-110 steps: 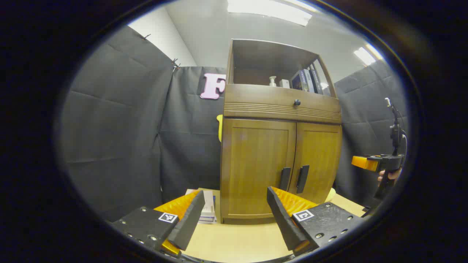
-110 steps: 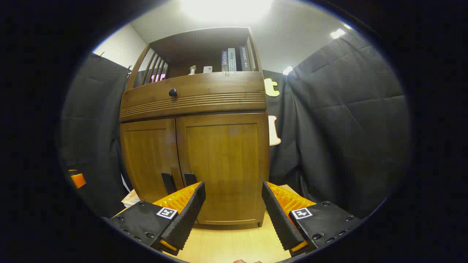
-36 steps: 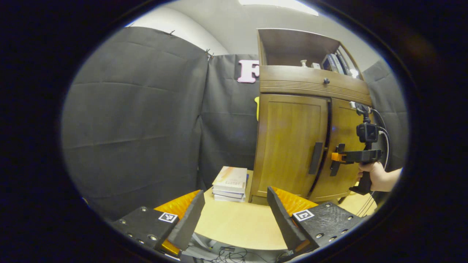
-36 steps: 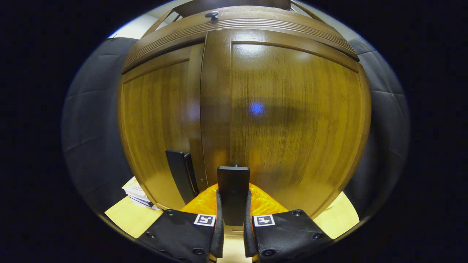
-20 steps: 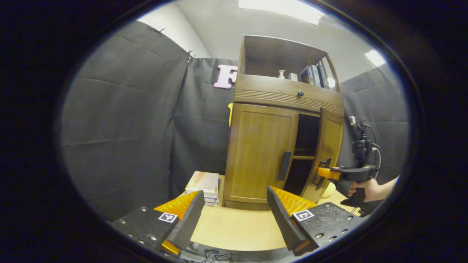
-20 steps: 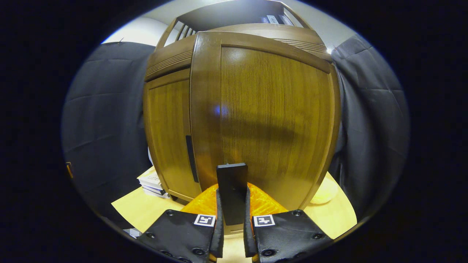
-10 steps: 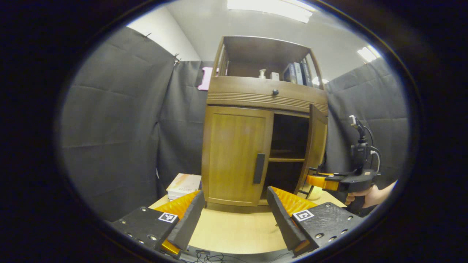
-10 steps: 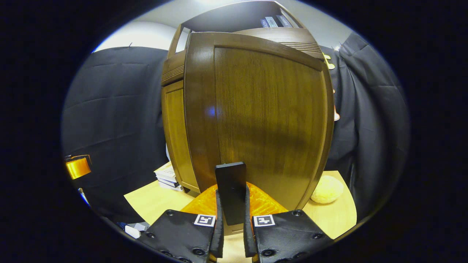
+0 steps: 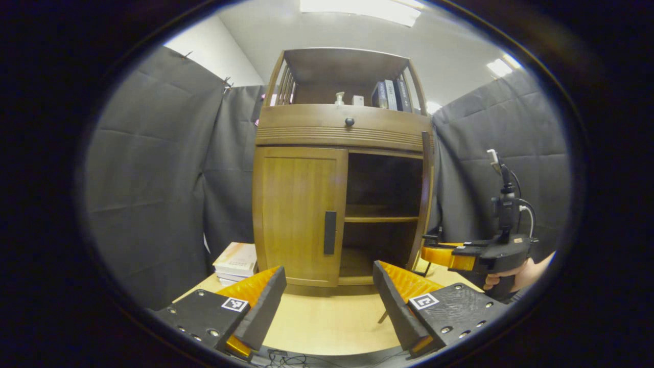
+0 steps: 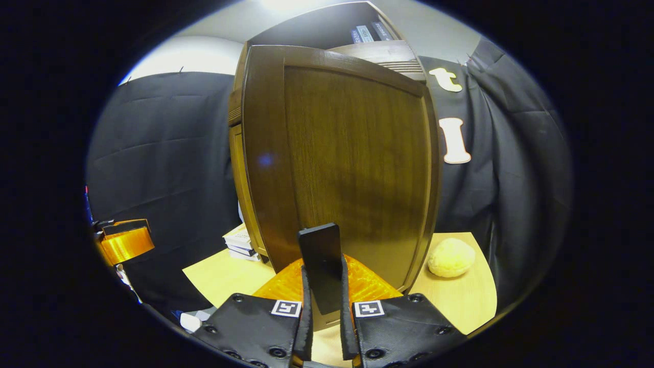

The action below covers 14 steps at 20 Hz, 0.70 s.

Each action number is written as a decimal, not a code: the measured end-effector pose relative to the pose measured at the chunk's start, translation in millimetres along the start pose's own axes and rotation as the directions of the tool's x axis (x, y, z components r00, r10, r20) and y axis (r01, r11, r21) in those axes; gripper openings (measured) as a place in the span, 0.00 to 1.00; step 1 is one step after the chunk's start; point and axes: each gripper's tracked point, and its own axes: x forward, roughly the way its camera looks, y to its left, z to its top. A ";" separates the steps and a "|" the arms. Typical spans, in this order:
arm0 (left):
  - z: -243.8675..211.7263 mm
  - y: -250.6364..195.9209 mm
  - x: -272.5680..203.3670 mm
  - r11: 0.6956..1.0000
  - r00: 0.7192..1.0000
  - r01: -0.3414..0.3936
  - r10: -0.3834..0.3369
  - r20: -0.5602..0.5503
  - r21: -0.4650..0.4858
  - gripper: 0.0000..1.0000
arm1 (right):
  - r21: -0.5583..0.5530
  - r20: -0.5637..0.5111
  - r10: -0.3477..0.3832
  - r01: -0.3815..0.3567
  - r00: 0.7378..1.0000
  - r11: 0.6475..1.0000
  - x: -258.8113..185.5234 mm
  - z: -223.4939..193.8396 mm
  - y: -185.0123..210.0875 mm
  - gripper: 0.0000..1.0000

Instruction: Open the right door of the double-door shoe cabinet with the right hand, and open the left door with the left hand.

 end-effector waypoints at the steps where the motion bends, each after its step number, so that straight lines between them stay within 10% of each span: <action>1: -0.2 -4.8 1.3 1.000 1.000 0.004 -0.004 0.001 -0.003 1.00 | 0.001 -0.001 0.001 -0.001 1.000 1.000 -4.4 0.3 -3.2 0.24; 14: -15.4 -67.4 -10.0 0.999 1.000 -0.003 0.004 0.003 -0.050 1.00 | -0.016 0.006 0.011 -0.011 1.000 1.000 -61.5 -7.4 -71.7 0.23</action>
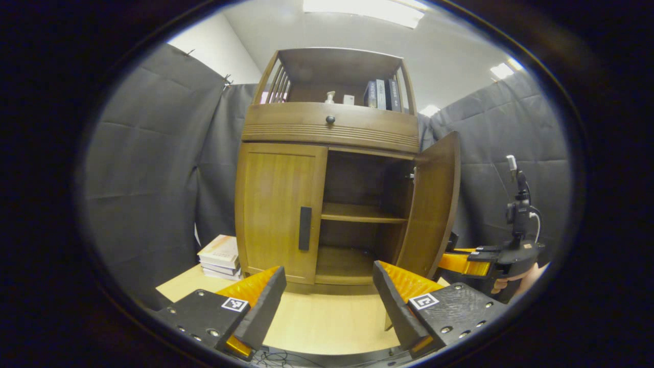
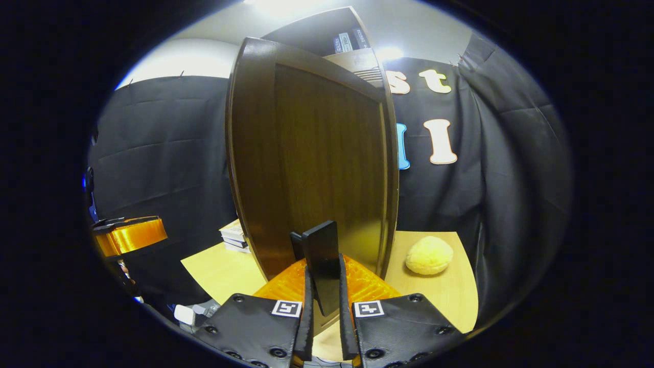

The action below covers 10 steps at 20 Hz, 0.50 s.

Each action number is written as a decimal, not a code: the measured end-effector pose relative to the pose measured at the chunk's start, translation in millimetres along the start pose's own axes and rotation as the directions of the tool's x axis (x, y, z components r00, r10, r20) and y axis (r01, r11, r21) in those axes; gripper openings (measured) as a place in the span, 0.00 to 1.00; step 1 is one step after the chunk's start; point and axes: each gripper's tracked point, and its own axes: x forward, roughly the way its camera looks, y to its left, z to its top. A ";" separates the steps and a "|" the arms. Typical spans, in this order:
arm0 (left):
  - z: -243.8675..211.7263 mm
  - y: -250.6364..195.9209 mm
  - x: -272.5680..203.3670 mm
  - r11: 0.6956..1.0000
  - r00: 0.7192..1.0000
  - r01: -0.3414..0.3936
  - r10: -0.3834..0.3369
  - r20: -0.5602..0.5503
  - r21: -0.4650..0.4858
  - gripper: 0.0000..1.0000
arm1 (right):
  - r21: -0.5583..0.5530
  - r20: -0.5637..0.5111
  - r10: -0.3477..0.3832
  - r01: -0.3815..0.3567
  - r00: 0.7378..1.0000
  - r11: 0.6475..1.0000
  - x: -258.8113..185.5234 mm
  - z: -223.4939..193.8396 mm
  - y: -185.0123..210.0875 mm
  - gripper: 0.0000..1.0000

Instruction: Open the right door of the double-door shoe cabinet with the right hand, and open the left door with the left hand.

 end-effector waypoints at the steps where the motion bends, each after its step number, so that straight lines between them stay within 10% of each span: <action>1: -1.4 -5.8 -1.7 1.000 1.000 -0.003 0.003 -0.001 -0.007 1.00 | 0.001 0.001 0.000 0.000 1.000 1.000 -3.3 0.0 -7.9 0.22; 10: -12.3 -41.3 -12.1 1.000 1.000 -0.020 0.020 -0.024 0.005 1.00 | 0.076 0.024 -0.016 0.014 1.000 0.997 -23.0 0.8 -64.6 0.14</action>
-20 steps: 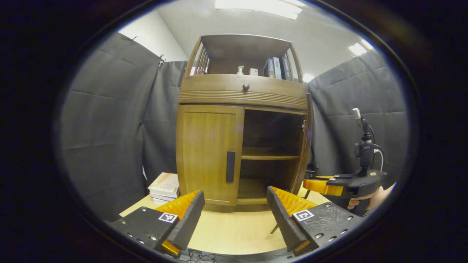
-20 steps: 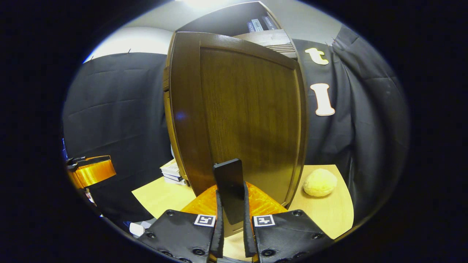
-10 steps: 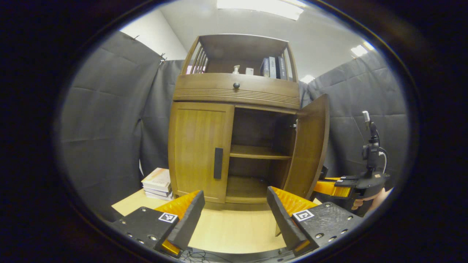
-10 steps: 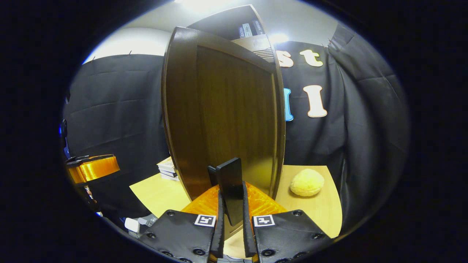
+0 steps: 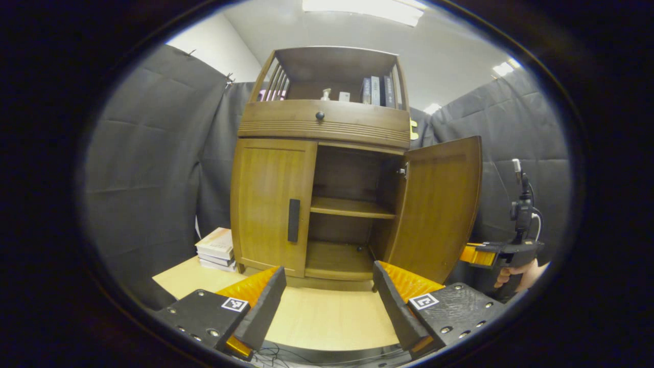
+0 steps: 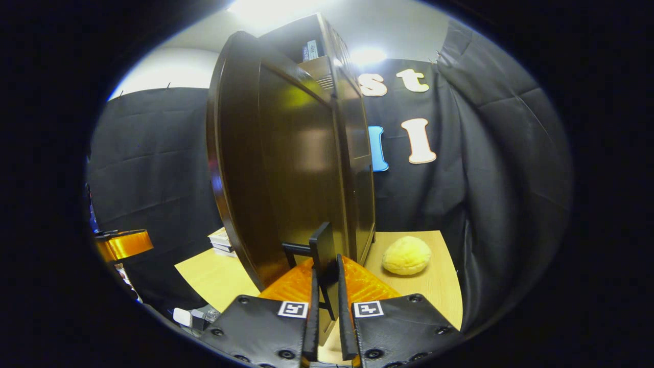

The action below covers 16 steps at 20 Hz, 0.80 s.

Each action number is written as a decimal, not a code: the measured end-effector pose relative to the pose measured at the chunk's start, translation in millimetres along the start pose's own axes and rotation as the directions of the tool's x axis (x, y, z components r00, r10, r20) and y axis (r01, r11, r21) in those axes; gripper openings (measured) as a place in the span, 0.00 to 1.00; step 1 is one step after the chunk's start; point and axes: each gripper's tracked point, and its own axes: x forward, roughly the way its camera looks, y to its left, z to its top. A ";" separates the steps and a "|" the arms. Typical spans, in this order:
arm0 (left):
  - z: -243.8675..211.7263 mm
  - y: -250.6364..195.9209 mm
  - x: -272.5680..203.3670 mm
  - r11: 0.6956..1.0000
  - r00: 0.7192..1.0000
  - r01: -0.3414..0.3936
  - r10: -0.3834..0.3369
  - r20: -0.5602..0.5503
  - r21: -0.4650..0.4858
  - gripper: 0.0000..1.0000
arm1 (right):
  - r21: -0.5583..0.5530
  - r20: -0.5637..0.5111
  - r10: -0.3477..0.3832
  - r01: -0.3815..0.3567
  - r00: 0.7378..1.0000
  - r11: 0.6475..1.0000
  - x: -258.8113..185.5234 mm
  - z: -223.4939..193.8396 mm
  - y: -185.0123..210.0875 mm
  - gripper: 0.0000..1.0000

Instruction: Open the right door of the double-door shoe cabinet with the right hand, and open the left door with the left hand.

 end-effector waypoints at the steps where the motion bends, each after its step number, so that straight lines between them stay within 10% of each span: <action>1: 1.1 -3.6 -0.3 1.000 1.000 0.003 -0.003 0.000 0.006 1.00 | 0.000 0.000 0.007 -0.007 1.000 1.000 -0.8 -0.2 2.0 0.20; 16: 9.3 28.8 41.8 0.998 0.997 0.070 -0.070 -0.021 -0.002 1.00 | 0.000 -0.037 -0.164 0.164 0.986 0.986 -45.3 -14.1 -2.8 0.18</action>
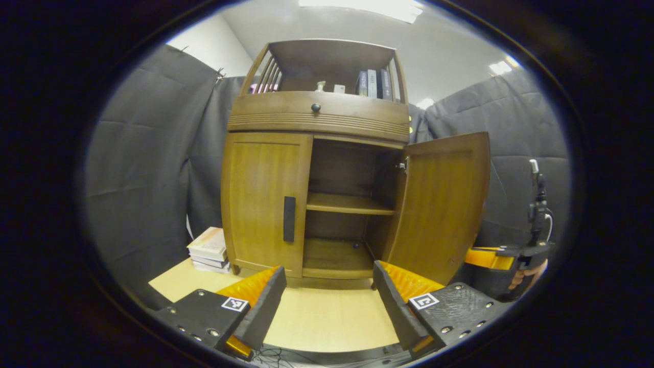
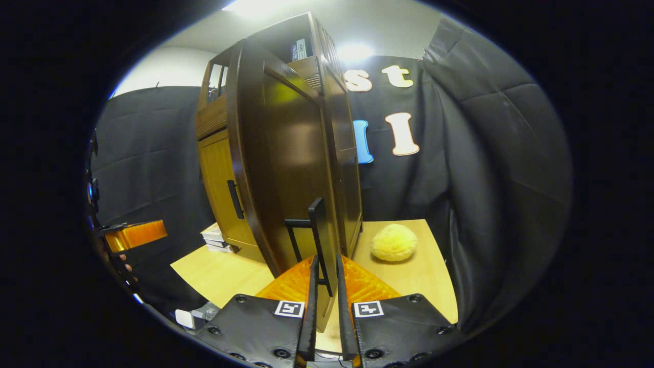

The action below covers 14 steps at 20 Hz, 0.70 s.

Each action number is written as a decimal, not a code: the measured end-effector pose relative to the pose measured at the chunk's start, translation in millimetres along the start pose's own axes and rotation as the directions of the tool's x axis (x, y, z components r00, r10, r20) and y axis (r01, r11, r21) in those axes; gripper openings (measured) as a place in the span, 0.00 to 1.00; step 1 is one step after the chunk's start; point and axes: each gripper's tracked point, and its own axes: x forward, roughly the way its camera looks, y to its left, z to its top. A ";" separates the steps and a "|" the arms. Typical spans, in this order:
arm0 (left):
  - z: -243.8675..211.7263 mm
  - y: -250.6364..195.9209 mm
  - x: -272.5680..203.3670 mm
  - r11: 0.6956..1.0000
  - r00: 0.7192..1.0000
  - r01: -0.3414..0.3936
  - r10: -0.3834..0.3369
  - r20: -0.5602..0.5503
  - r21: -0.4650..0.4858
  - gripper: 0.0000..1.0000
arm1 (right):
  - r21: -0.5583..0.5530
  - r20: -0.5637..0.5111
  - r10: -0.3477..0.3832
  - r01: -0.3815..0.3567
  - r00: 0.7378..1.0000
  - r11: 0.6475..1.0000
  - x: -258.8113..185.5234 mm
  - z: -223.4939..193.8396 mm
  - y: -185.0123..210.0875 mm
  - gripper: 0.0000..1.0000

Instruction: Open the right door of the double-door shoe cabinet with the right hand, and open the left door with the left hand.

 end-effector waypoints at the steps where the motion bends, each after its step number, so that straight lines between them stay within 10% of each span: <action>1: 4.4 9.2 8.6 1.000 1.000 0.006 -0.006 0.001 0.003 1.00 | -0.009 -0.003 -0.030 0.030 1.000 1.000 -8.3 -2.0 1.6 0.15; 14: 46.6 106.0 152.7 0.986 0.988 0.139 -0.144 0.058 0.088 1.00 | 0.072 0.082 -0.312 0.307 0.946 0.949 -61.7 26.1 98.8 0.16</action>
